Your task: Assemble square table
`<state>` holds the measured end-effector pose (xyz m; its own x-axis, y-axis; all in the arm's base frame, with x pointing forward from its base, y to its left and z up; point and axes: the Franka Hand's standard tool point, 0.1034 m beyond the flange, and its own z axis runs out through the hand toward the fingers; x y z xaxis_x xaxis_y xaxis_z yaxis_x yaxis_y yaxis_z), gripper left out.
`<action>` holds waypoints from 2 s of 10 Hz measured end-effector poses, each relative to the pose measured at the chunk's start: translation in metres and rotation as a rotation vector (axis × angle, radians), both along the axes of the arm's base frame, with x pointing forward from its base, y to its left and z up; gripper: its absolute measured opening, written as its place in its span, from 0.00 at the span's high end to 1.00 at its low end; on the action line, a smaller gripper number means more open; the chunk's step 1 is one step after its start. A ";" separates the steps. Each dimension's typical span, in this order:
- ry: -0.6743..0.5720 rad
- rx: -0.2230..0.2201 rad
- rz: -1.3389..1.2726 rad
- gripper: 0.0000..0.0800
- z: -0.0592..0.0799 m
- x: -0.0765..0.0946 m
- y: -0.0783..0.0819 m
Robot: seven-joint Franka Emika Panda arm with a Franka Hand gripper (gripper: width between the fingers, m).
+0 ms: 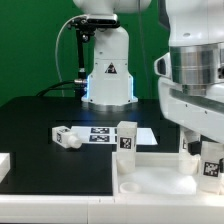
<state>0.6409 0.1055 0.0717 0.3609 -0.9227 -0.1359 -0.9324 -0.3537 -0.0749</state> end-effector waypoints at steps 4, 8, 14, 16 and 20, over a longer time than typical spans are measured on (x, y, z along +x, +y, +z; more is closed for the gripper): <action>-0.080 -0.026 0.277 0.19 -0.004 0.000 -0.010; -0.118 -0.064 0.705 0.19 0.004 0.005 0.002; -0.087 -0.060 0.491 0.64 0.002 0.005 -0.001; -0.062 -0.056 0.320 0.64 0.002 0.004 -0.002; 0.023 -0.021 -0.308 0.64 0.000 0.002 -0.004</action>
Offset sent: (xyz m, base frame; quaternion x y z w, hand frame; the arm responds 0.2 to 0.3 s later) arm 0.0000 0.0000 0.0000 0.0000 0.0000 -0.1938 0.9810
